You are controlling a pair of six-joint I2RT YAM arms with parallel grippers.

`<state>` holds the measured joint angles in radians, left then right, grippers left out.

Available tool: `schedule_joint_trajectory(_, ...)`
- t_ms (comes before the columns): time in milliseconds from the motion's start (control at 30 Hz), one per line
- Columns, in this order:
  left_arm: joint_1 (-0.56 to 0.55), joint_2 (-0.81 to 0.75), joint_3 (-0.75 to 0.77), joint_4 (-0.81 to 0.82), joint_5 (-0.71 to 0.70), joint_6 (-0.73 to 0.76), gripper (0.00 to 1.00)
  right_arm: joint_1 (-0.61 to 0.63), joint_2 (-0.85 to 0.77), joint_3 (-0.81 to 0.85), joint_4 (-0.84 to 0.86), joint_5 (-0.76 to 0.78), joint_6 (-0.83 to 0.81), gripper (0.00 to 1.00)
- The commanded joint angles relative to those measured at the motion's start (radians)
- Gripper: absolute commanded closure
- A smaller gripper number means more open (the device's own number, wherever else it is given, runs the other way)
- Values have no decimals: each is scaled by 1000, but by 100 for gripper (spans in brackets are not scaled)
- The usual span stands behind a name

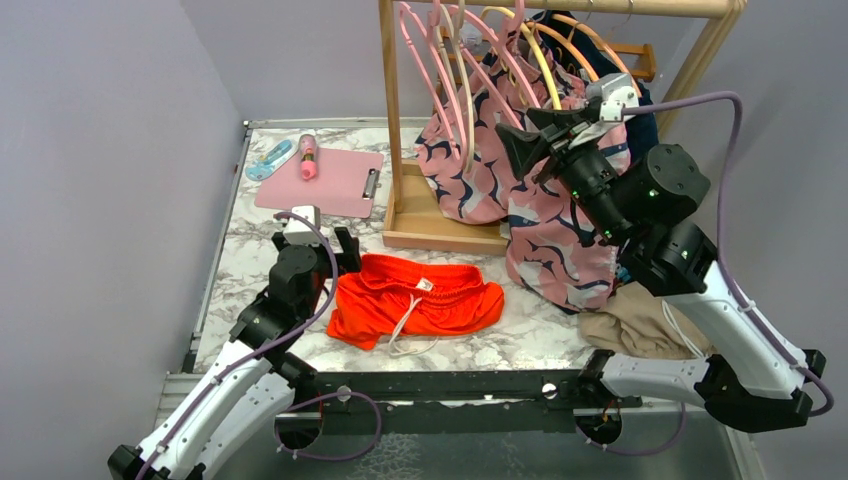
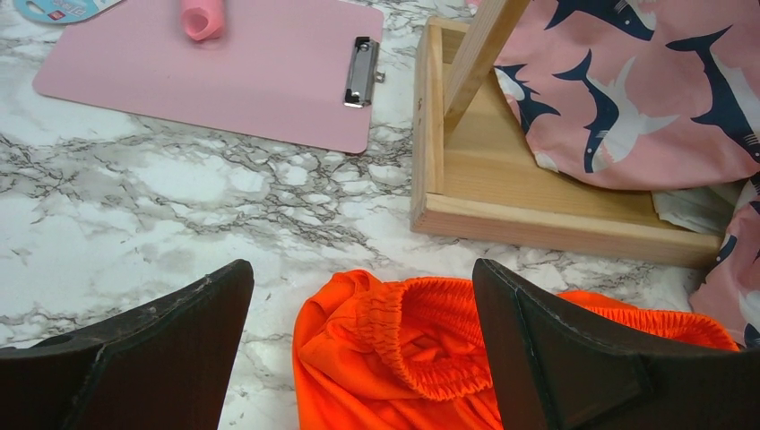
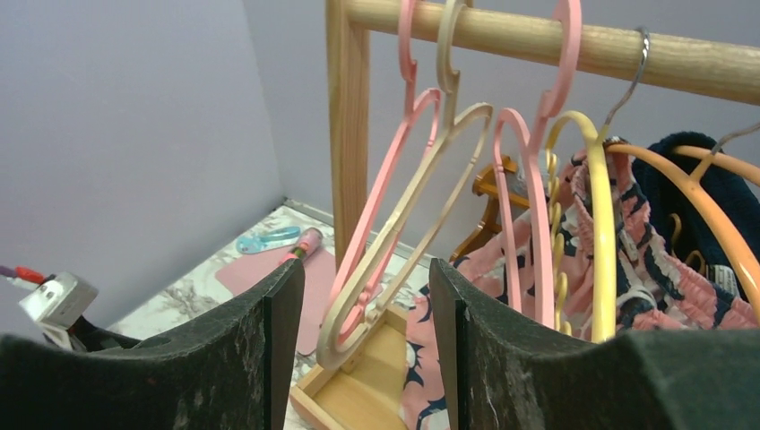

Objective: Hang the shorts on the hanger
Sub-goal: Pick up the hanger from the clothesline.

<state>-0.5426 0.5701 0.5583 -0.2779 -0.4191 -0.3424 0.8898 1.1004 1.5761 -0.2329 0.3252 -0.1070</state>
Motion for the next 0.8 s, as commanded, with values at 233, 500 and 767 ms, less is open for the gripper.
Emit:
schedule_joint_trajectory(233, 3, 10, 17, 17, -40, 5, 6, 1, 41, 44, 14, -2, -18, 43)
schedule_joint_trajectory(500, 3, 27, 22, 13, -32, 4, 6, -96, 67, 77, -7, 14, 64, 44)
schedule_joint_trajectory(767, 3, 37, 21, 15, -17, 3, 6, -203, 5, 34, -23, 28, 108, 45)
